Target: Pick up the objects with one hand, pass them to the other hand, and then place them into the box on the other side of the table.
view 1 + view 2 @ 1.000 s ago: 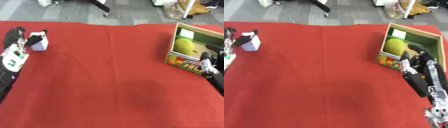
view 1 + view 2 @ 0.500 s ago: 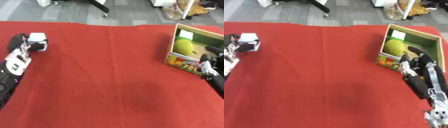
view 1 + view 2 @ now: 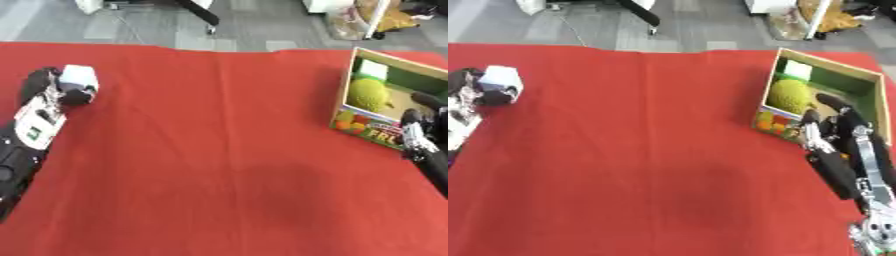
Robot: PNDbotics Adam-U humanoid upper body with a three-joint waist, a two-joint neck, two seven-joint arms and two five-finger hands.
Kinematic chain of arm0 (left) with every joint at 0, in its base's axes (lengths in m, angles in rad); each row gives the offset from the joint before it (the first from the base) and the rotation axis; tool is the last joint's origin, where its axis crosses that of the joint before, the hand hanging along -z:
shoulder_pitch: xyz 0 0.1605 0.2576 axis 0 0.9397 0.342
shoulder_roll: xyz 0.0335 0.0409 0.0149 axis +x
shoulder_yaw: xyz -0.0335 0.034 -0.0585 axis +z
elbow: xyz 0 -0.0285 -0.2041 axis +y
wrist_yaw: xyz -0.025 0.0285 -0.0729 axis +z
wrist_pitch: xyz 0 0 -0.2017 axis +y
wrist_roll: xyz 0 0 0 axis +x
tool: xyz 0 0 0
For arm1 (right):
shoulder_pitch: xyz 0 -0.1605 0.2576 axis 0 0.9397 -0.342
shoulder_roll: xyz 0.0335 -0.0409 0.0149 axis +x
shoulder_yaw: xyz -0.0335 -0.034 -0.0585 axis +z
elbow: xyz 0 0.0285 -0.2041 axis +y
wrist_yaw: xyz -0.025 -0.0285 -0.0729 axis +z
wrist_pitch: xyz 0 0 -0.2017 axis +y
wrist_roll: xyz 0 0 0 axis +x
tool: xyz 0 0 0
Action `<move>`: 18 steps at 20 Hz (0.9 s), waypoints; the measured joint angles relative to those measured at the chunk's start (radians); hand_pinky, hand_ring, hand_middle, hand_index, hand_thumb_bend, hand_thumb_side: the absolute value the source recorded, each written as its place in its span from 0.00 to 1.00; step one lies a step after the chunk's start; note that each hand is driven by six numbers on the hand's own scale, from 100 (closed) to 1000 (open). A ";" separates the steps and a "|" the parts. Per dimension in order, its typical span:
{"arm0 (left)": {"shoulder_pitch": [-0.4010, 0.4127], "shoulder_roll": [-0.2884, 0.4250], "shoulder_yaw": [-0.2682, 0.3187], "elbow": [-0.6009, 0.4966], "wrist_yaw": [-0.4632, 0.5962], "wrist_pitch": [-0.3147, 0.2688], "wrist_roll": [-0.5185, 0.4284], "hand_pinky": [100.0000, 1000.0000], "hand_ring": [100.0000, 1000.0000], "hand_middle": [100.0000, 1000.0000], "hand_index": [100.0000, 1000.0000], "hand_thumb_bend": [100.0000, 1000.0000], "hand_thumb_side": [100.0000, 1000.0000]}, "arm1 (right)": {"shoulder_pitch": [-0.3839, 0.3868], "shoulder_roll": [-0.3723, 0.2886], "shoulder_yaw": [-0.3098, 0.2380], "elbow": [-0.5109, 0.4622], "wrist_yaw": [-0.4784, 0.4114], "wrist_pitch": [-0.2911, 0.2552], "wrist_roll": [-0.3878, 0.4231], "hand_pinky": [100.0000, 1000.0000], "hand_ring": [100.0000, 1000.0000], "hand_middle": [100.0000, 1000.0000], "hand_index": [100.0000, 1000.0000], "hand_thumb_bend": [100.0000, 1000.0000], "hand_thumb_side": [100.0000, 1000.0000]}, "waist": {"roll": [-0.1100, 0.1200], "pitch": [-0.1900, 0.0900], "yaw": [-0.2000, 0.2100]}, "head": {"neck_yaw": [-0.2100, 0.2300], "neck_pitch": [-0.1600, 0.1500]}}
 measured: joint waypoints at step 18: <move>0.221 0.199 -0.064 -0.922 0.427 -0.094 -0.147 0.76 0.45 0.43 0.59 0.00 0.25 | -0.109 -0.021 0.037 0.000 0.111 -0.042 0.055 0.28 0.41 0.27 0.86 0.00 0.42 | 0.002 -0.014 0.047 | -0.024 0.023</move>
